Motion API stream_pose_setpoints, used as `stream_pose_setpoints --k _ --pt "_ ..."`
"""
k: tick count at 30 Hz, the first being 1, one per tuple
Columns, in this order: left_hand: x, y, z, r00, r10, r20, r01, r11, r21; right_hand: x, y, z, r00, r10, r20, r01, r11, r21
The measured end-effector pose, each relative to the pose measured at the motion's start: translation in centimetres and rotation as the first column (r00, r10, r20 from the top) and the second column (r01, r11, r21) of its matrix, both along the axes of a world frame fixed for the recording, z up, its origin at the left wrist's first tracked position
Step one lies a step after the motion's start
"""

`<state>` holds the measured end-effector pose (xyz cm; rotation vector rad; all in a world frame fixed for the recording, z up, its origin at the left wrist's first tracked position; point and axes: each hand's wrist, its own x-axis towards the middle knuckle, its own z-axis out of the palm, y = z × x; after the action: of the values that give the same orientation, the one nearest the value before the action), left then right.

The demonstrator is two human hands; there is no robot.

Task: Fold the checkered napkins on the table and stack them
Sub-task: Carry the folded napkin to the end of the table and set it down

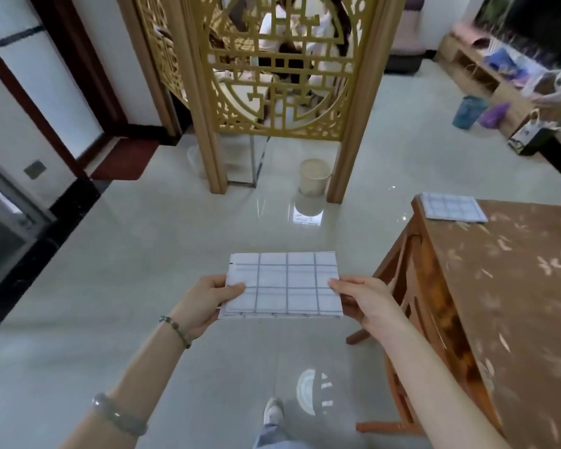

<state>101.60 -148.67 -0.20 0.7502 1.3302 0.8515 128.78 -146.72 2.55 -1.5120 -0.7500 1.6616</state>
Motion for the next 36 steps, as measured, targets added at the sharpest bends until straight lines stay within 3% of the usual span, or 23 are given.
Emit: stream_pose_setpoints --k 12,24,36 --pt "-2.7 20.9 0.2 0.99 -0.135 0.031 0.135 0.991 -0.003 -2.7 16.2 0.8 0.987 -0.154 0.041 0.154 0.988 0.003" --pt "-4.2 45.7 2.4 0.903 -0.429 -0.009 0.429 0.903 0.014 -6.3 33.2 0.6 0.893 -0.45 -0.005 0.45 0.893 0.012" --pt "6.2 61.1 1.7 0.753 -0.658 0.007 0.658 0.753 -0.003 -0.2 41.8 -0.4 0.732 -0.681 0.021 0.681 0.732 0.015"
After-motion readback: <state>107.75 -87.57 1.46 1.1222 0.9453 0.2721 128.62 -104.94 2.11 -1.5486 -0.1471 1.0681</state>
